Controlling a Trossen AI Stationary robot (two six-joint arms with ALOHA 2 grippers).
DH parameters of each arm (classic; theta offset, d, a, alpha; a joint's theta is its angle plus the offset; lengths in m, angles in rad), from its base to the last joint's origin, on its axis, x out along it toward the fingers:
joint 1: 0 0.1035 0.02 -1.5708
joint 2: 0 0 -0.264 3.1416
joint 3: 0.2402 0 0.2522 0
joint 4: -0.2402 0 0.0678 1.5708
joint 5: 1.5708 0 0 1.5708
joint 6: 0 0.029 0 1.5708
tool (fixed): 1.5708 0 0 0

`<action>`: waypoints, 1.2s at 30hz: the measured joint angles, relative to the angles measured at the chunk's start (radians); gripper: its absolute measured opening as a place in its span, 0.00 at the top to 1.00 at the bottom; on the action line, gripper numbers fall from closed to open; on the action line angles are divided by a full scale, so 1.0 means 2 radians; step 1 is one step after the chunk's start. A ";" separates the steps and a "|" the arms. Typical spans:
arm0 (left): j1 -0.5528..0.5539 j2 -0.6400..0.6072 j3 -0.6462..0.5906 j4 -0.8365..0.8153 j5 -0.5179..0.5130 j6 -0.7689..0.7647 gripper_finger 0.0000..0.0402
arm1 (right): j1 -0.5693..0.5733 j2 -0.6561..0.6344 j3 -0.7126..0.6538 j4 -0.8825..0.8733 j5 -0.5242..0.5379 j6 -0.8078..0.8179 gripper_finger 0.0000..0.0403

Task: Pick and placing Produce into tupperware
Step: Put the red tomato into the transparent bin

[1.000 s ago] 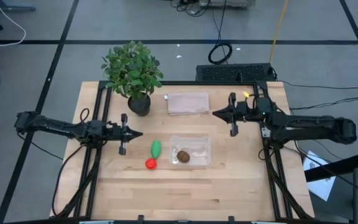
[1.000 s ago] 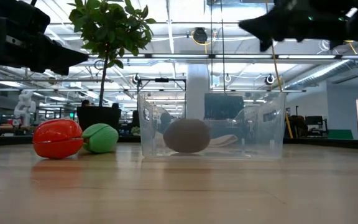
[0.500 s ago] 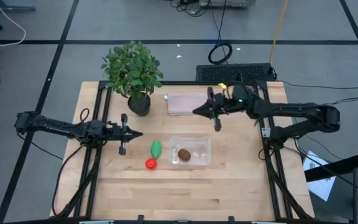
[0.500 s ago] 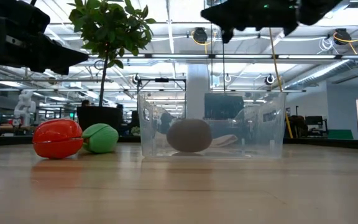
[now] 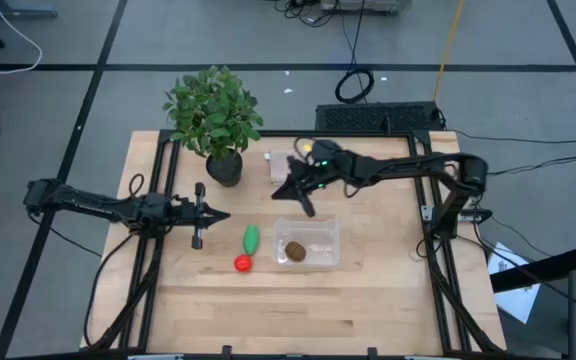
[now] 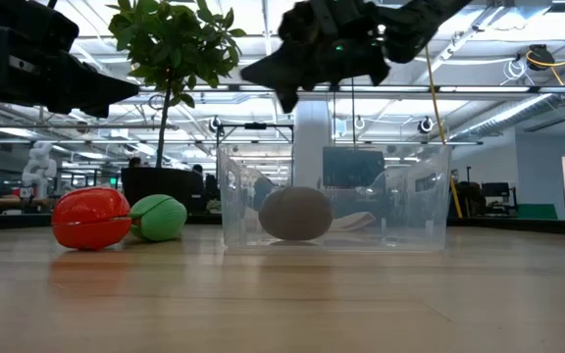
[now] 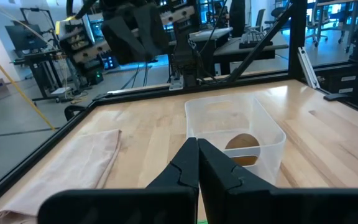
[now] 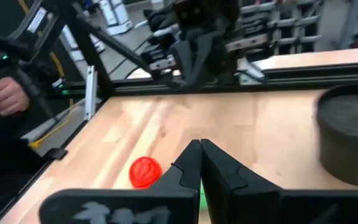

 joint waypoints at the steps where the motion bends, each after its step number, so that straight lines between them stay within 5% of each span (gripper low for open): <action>1: 0.000 0.000 0.000 0.000 0.000 0.000 1.00 | 0.003 0.011 0.012 -0.002 -0.001 0.001 1.00; 10: 0.000 0.000 0.000 0.000 0.000 0.000 1.00 | 0.027 0.082 0.125 -0.066 -0.002 0.014 1.00; 19: 0.000 0.000 0.000 0.000 -0.001 0.000 1.00 | 0.056 0.151 0.240 -0.213 -0.048 -0.058 1.00; 25: 0.000 0.000 0.000 0.000 -0.002 0.000 1.00 | 0.073 0.194 0.276 -0.238 -0.047 -0.077 1.00; 36: 0.000 0.000 0.000 -0.002 -0.002 0.000 1.00 | 0.114 0.262 0.356 -0.326 0.056 -0.169 0.95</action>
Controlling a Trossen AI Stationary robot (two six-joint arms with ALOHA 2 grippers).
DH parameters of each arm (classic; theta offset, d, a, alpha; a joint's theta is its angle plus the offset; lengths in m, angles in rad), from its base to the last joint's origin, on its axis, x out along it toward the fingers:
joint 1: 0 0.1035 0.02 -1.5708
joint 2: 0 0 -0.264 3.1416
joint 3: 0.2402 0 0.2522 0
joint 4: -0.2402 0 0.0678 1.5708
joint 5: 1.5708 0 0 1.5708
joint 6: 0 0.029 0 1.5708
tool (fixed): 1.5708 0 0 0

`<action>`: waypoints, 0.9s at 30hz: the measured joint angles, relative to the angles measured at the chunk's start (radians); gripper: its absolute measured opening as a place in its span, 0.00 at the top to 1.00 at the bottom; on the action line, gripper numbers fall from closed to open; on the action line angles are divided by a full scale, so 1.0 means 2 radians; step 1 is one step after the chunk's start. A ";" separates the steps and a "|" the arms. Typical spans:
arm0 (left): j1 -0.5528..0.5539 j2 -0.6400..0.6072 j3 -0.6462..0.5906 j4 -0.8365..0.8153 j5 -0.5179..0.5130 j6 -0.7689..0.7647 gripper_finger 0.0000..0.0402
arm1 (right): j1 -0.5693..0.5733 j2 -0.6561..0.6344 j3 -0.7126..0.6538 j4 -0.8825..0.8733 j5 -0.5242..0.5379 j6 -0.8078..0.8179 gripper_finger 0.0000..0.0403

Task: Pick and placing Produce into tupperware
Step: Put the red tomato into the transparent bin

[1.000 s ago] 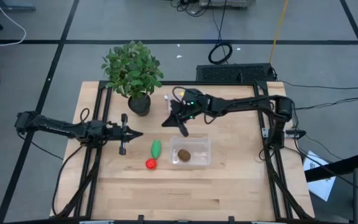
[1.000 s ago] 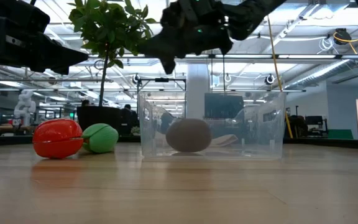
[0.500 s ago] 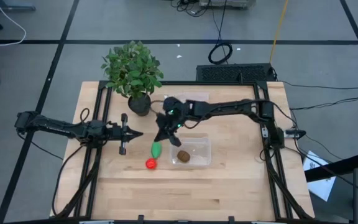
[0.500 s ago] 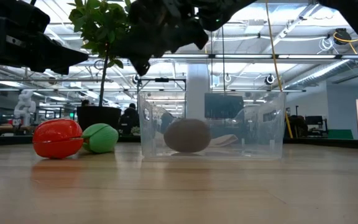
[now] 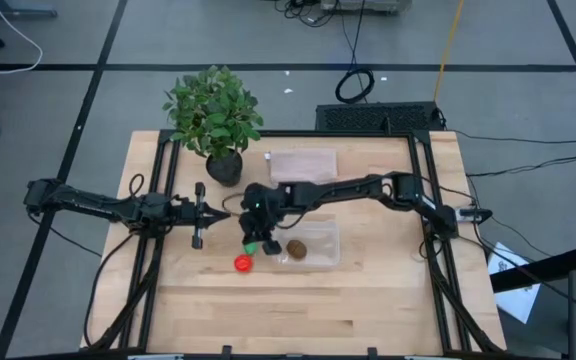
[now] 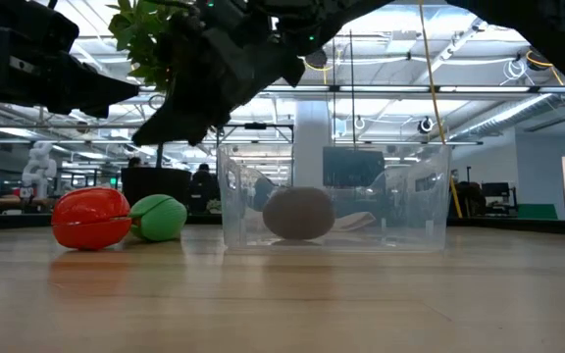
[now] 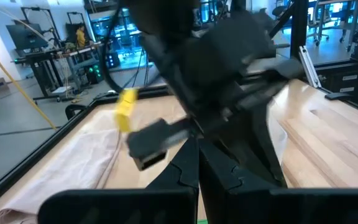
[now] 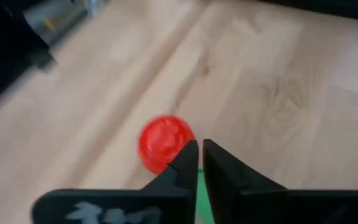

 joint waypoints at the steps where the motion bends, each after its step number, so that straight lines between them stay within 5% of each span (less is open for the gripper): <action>1: 0.000 0.000 0.000 0.000 0.000 0.000 1.00 | 0.005 0.002 0.004 -0.012 0.015 -0.023 0.92; 7: 0.000 0.000 0.000 -0.002 0.000 0.000 1.00 | 0.028 0.004 0.008 -0.023 0.082 -0.101 0.73; 12: 0.000 0.000 0.000 -0.003 0.000 0.002 1.00 | 0.033 0.004 0.008 -0.007 0.084 -0.127 0.61; 27: 0.000 0.000 0.000 -0.010 0.000 0.002 1.00 | 0.051 0.003 0.008 -0.019 0.041 -0.165 0.50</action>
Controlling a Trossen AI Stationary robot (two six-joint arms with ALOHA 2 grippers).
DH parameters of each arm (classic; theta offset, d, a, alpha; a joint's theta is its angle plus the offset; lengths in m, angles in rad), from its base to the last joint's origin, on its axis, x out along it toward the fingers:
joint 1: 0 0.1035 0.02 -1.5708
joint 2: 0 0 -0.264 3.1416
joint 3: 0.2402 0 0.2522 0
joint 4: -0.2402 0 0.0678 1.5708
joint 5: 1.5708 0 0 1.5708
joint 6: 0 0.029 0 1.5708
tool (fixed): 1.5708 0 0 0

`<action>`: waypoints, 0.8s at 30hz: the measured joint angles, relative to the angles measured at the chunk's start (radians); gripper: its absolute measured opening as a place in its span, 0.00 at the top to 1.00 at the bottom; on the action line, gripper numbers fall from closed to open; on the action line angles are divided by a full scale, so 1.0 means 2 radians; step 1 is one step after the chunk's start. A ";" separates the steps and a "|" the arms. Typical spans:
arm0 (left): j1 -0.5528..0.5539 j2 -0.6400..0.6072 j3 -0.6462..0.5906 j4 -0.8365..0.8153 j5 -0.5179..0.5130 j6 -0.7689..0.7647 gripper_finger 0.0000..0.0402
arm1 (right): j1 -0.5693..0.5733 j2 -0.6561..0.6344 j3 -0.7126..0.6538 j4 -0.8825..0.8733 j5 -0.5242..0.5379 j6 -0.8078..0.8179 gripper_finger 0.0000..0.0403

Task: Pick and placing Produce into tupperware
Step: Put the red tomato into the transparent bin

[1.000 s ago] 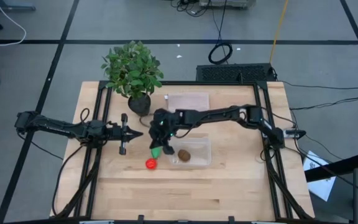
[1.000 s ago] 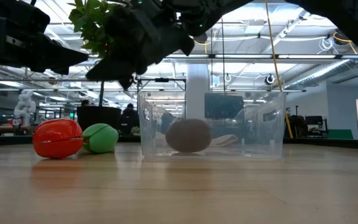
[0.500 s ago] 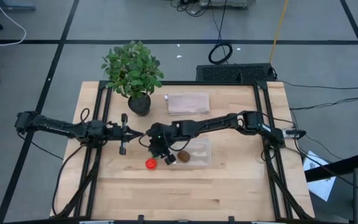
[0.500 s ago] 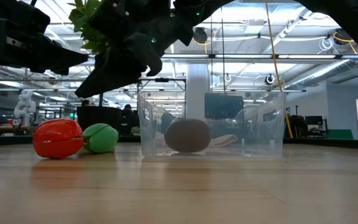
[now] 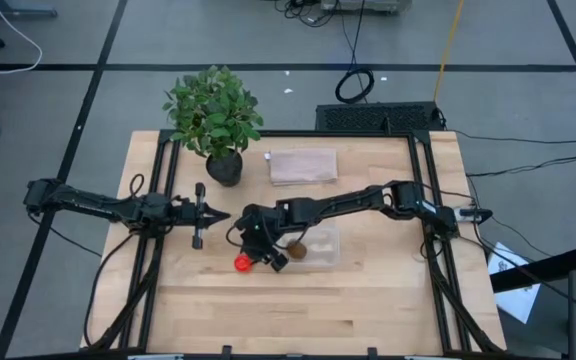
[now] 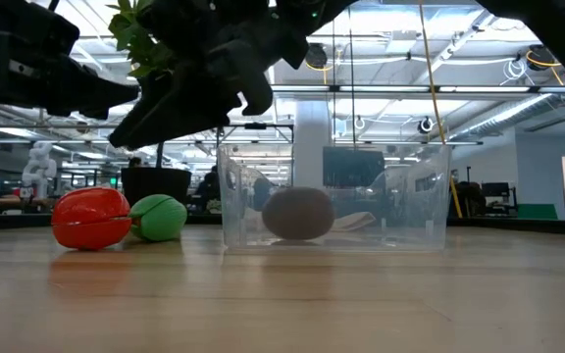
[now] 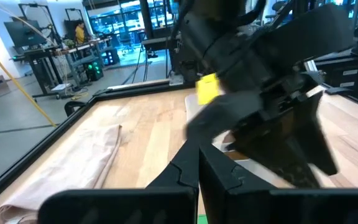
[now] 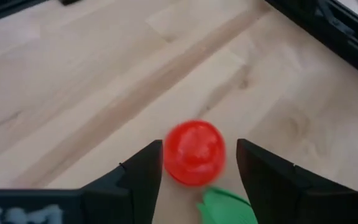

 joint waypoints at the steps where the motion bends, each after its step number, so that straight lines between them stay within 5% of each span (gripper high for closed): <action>1: 0.000 0.000 0.000 -0.002 0.000 0.000 1.00 | 0.003 0.000 0.000 0.001 0.000 -0.001 0.49; 13: 0.000 0.000 0.000 -0.007 0.000 -0.001 1.00 | 0.020 0.000 0.000 0.036 0.066 0.013 0.23; 24: 0.000 0.000 0.000 -0.008 0.000 -0.002 1.00 | 0.023 0.005 -0.018 0.064 0.065 0.075 0.19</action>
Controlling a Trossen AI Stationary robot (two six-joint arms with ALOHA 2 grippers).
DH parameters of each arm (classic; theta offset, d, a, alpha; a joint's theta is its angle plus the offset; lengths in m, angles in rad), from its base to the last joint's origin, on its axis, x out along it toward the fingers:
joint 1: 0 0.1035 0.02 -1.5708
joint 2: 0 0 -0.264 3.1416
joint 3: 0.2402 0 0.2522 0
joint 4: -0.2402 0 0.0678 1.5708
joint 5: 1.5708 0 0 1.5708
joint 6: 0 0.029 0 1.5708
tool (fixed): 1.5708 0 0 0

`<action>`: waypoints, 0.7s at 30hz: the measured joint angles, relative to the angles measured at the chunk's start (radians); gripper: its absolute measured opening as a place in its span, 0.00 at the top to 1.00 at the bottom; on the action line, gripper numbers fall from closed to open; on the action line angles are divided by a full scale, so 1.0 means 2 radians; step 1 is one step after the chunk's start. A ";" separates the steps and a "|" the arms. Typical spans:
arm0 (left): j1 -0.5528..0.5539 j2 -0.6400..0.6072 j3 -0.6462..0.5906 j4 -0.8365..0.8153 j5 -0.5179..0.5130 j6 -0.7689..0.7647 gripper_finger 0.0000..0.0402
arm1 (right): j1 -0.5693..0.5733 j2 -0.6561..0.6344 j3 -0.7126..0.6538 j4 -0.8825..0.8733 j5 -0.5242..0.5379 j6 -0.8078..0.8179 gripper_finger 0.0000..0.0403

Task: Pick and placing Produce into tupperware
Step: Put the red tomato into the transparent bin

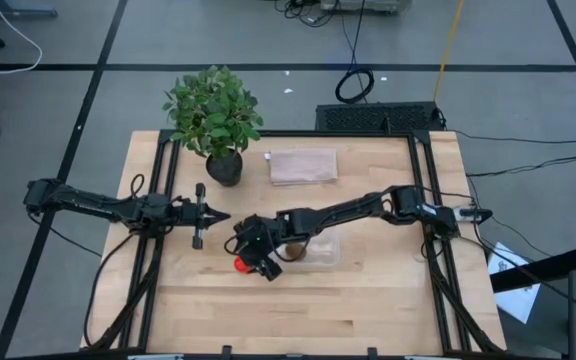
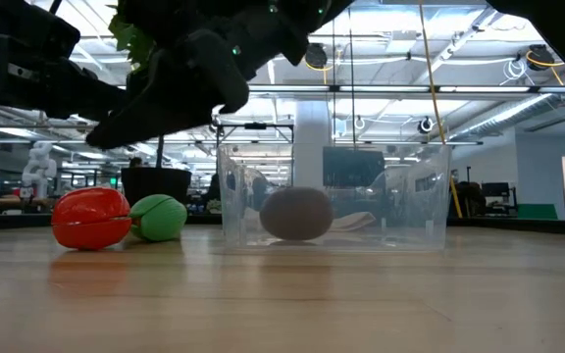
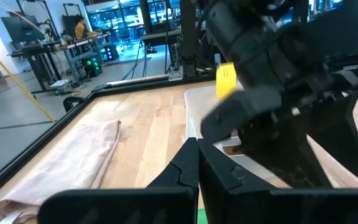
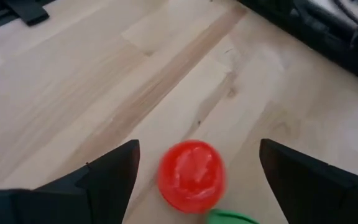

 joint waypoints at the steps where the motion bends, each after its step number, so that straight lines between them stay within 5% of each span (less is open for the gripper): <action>1: 0.000 0.000 0.000 0.000 0.000 0.000 1.00 | 0.000 0.000 -0.007 0.010 0.000 0.005 0.19; 21: 0.000 0.000 0.000 0.001 0.000 0.000 1.00 | 0.004 0.013 -0.030 0.048 0.004 0.039 0.19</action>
